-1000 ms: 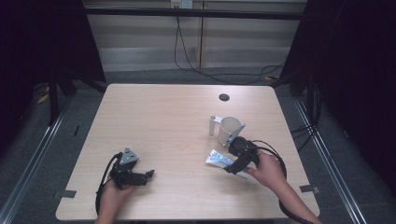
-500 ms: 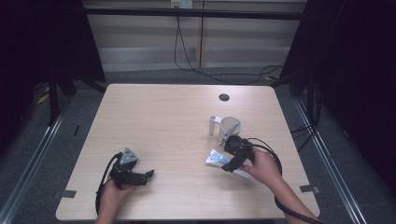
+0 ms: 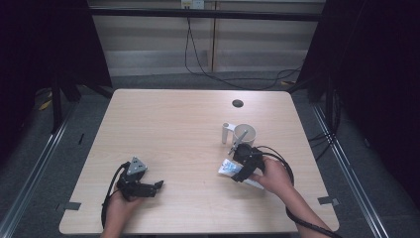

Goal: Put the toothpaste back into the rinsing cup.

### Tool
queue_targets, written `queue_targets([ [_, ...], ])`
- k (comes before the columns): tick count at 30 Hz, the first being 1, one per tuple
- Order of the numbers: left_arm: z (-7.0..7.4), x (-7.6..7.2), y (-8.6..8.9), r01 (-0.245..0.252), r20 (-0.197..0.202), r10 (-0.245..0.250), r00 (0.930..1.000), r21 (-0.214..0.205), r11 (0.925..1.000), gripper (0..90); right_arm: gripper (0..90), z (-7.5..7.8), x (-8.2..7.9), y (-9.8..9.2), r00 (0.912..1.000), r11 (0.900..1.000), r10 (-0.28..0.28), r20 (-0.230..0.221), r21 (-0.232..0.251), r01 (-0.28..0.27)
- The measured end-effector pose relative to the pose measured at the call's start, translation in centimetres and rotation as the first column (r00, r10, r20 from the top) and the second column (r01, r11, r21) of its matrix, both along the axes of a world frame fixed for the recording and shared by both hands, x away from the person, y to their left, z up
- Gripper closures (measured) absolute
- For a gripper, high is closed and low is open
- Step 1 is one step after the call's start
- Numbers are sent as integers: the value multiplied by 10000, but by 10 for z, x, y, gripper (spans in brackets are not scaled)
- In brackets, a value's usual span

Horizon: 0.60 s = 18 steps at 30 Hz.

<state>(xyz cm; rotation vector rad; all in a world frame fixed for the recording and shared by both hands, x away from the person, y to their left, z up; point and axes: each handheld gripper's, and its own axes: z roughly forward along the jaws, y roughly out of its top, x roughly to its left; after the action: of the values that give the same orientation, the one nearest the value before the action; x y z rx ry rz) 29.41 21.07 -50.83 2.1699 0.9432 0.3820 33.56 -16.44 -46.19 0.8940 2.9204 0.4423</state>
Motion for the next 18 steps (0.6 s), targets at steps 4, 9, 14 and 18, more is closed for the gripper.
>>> queue_targets([
  [4,0,0,0,-3,3,3,10000,-2,10000,150,313,-3,3,5,9999,9999,141,-65,-21,-141],
  [9,0,0,0,-2,0,2,10000,-2,10000,150,321,-5,6,10,9997,9998,184,-181,-79,-185],
  [14,0,0,0,-4,1,4,10000,-5,10000,150,341,-6,8,13,9996,9997,198,-224,-134,-201],
  [18,0,0,0,0,-3,0,10000,-6,10000,150,361,-8,10,14,9992,9997,206,-331,-150,-211],
])
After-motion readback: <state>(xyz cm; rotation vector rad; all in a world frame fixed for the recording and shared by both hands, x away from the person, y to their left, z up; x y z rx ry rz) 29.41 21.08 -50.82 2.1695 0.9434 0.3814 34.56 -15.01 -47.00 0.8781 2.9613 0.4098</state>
